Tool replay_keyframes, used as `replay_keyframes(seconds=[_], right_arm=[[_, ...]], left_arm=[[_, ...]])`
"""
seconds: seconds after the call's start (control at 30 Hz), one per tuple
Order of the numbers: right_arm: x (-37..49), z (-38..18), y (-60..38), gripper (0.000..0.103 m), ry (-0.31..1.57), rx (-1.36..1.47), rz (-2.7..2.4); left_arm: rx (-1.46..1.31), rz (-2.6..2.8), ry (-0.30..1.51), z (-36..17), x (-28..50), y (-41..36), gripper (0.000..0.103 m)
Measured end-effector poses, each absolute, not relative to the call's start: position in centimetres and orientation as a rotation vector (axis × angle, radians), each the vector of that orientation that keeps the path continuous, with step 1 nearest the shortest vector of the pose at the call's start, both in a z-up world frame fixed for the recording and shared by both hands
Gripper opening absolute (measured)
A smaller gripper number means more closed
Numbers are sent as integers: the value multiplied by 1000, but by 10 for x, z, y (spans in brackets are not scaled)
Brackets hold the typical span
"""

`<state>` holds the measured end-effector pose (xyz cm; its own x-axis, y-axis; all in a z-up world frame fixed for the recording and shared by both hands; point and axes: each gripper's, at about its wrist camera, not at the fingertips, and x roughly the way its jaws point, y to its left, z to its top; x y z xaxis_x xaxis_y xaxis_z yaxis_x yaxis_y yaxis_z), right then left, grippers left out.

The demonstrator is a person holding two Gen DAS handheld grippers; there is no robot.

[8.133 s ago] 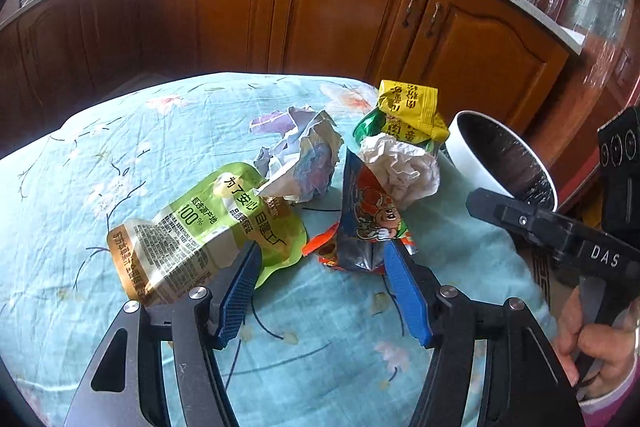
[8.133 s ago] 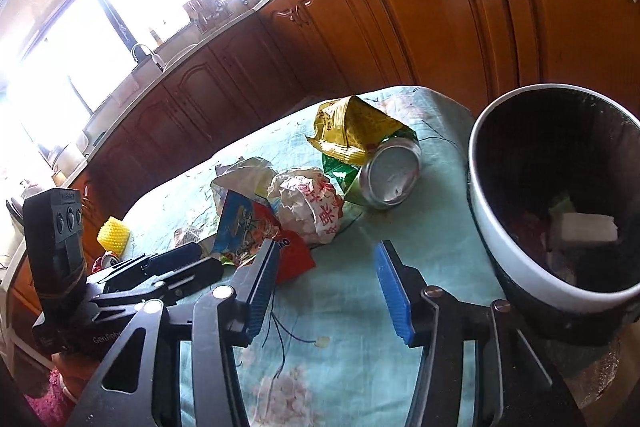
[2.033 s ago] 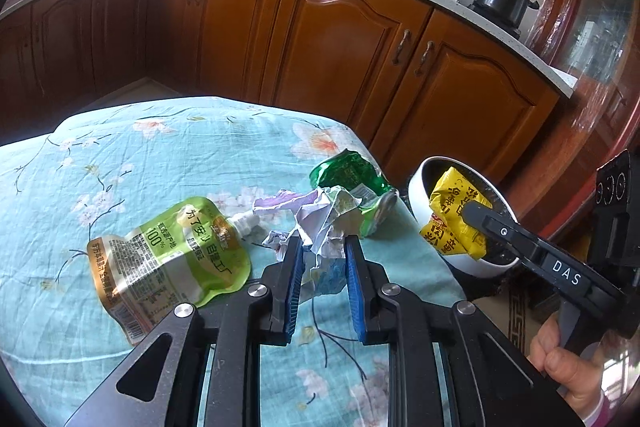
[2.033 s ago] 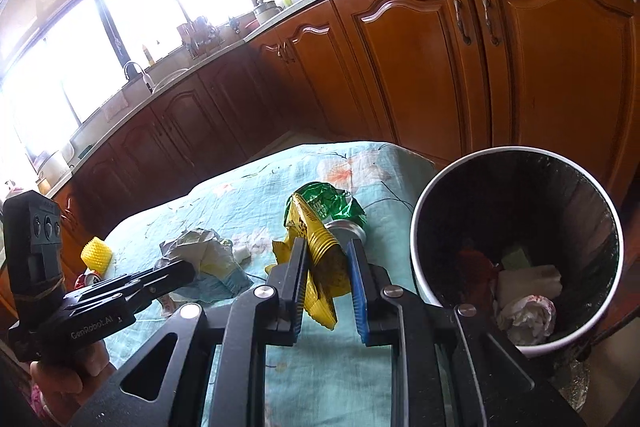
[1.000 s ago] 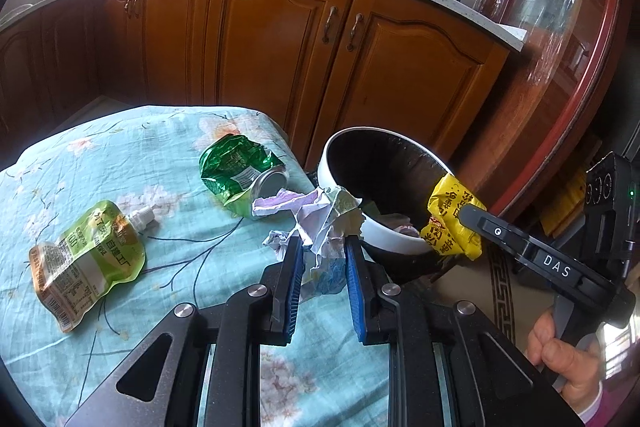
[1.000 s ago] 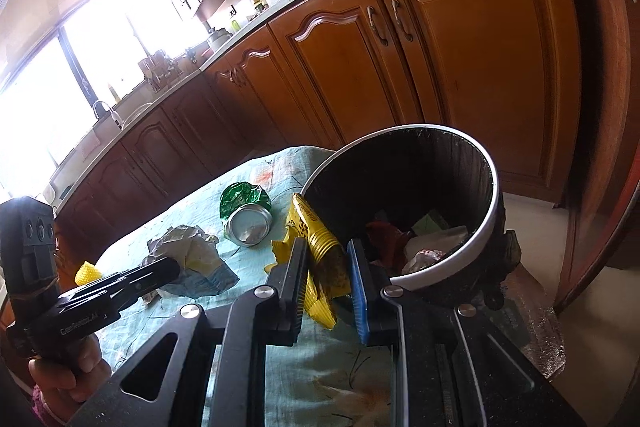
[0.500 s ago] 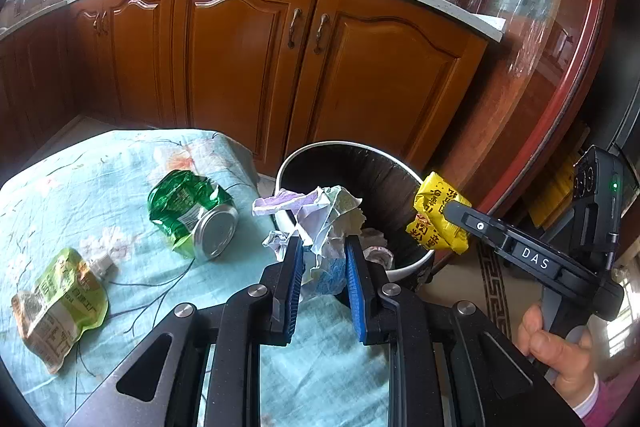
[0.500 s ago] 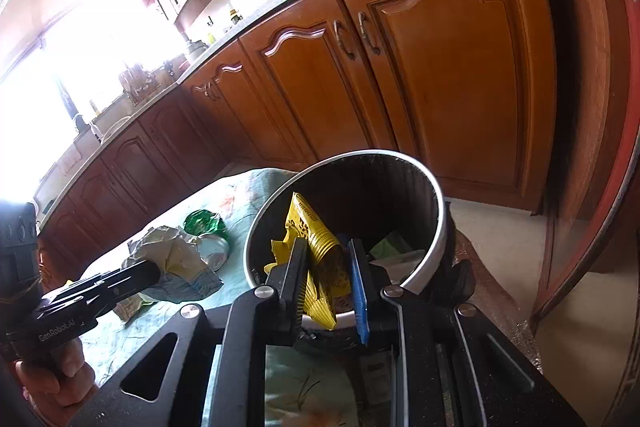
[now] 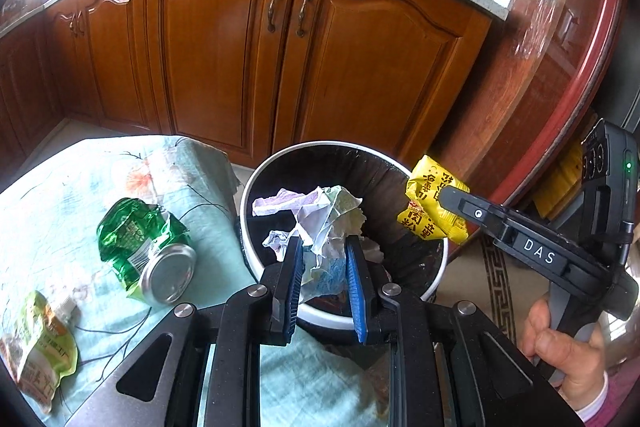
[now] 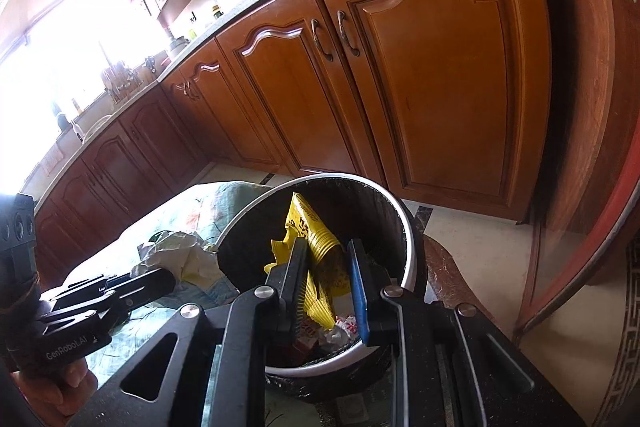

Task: Collect trash
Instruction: 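Carry both items over the bin and open both tools to drop them, then move both tools back to the table toward the green can and juice pouch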

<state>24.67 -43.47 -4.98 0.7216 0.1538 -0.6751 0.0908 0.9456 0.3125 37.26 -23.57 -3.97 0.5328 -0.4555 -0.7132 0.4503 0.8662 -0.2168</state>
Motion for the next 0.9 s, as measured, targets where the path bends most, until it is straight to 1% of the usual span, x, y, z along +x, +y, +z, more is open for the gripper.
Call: replay_keyframes(seconds=[0.27, 0.33, 0.4, 0.5, 0.53, 0.57, 0.6, 0.63, 0.77, 0.83, 0.9], right_arm=[[259, -62, -437, 20, 815, 331, 36], [262, -64, -437, 23, 822, 327, 38], [264, -66, -437, 25, 831, 328, 43], [267, -69, -440, 38, 843, 343, 37], [268, -69, -440, 38, 843, 350, 37], [267, -70, -441, 40, 845, 359, 34], [266, -70, -442, 45, 843, 370, 34], [265, -70, -443, 49, 839, 378, 33], [252, -67, -443, 58, 814, 408, 32], [245, -64, -440, 65, 796, 413, 44], [236, -61, -435, 67, 777, 423, 61]], left_arm=[[23, -534, 889, -53, 390, -254, 20], [28, -525, 903, -57, 394, -257, 21], [21, -519, 920, -59, 399, -260, 25], [13, -522, 938, -60, 401, -263, 33], [14, -521, 938, -59, 400, -263, 35], [15, -521, 936, -59, 399, -263, 39], [15, -522, 930, -58, 397, -262, 42], [17, -522, 923, -57, 395, -260, 42], [11, -516, 892, -53, 380, -247, 46], [5, -509, 879, -53, 369, -239, 48], [8, -502, 866, -53, 357, -230, 50]])
